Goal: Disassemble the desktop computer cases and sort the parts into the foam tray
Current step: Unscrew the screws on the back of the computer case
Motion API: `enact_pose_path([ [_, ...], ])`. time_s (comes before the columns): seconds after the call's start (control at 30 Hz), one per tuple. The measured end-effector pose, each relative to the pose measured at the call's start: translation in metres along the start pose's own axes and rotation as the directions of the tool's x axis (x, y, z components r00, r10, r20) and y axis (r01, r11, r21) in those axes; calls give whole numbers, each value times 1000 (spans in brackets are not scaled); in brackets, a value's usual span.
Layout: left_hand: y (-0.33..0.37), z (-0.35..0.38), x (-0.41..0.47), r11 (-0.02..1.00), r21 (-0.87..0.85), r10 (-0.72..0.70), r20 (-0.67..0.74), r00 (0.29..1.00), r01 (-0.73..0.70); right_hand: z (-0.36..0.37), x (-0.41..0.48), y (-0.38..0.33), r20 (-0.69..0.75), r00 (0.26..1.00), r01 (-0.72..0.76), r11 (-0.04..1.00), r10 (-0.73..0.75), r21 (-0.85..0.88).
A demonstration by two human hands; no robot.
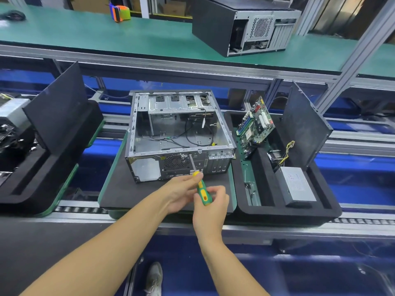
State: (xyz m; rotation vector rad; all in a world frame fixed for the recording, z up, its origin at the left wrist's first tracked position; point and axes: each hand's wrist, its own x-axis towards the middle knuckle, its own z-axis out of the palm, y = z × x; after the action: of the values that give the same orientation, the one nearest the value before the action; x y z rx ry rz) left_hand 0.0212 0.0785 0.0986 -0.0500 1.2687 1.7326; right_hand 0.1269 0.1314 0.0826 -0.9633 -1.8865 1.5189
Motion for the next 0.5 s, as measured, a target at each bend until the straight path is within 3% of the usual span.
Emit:
enact_pose_path([
  [0.07, 2, 4, 2, 1000, -22, -10, -62, 998, 8, -2, 0, 0, 49, 987, 156, 987, -154, -38],
  [0.1, 3, 5, 3, 999, -44, -17, -83, 996, 14, -3, 1, 2, 79, 985, 151, 989, -150, 1],
  [0.17, 5, 4, 3, 993, -115, -14, -60, 998, 7, -6, 1, 1, 164, 984, -93, 978, 63, 185],
  [0.23, 5, 1, 2, 982, -190, 5, -12, 1000, -7, -6, 0, -3, 351, 869, -473, 790, 348, 389],
  [0.3, 5, 1, 1, 971, -238, -14, 20, 1000, 18, -3, 0, -3, 433, 801, -587, 682, 413, 436],
  [0.4, 8, 2, -2, 978, -178, -100, 54, 994, 108, 2, 0, -3, 336, 873, -479, 750, 354, 455],
  [0.5, 7, 5, -3, 989, 58, -135, 18, 991, 133, 4, -2, 5, 218, 953, -263, 933, 211, 246],
])
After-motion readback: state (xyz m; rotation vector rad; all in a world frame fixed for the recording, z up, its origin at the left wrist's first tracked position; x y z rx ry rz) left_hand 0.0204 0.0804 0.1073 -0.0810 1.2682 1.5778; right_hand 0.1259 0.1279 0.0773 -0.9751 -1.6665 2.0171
